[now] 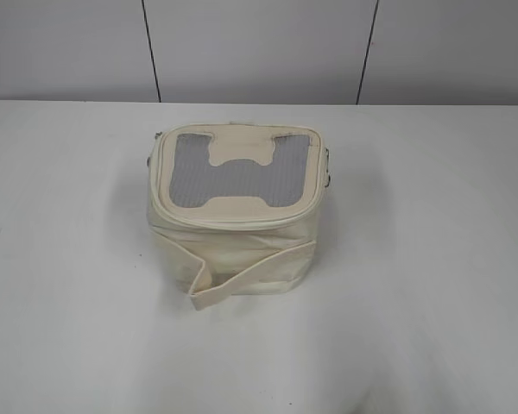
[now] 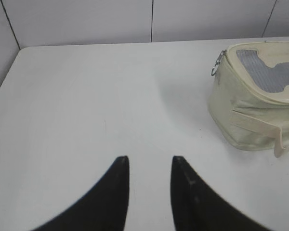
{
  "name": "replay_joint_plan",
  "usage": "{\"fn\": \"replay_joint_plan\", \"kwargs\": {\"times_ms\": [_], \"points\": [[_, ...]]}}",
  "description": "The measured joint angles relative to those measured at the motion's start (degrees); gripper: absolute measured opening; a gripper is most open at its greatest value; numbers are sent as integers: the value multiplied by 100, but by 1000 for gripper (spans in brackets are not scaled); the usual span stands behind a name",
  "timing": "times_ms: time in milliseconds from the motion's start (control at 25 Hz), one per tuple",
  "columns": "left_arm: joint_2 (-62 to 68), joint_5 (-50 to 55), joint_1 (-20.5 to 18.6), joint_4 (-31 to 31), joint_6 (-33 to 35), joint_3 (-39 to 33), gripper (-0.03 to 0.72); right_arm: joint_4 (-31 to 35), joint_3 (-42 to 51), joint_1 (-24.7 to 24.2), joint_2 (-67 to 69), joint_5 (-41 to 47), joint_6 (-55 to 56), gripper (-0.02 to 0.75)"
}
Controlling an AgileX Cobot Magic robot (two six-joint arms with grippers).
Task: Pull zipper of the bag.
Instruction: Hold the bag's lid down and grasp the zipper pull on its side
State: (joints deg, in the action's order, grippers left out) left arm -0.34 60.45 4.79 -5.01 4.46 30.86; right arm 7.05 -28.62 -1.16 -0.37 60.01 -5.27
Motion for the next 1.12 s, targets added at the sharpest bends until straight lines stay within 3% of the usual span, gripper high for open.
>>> {"fn": "replay_joint_plan", "kwargs": {"times_ms": [1120], "points": [[0,0,0,0,0,0,231,0,0,0,0,0,0,400]]}}
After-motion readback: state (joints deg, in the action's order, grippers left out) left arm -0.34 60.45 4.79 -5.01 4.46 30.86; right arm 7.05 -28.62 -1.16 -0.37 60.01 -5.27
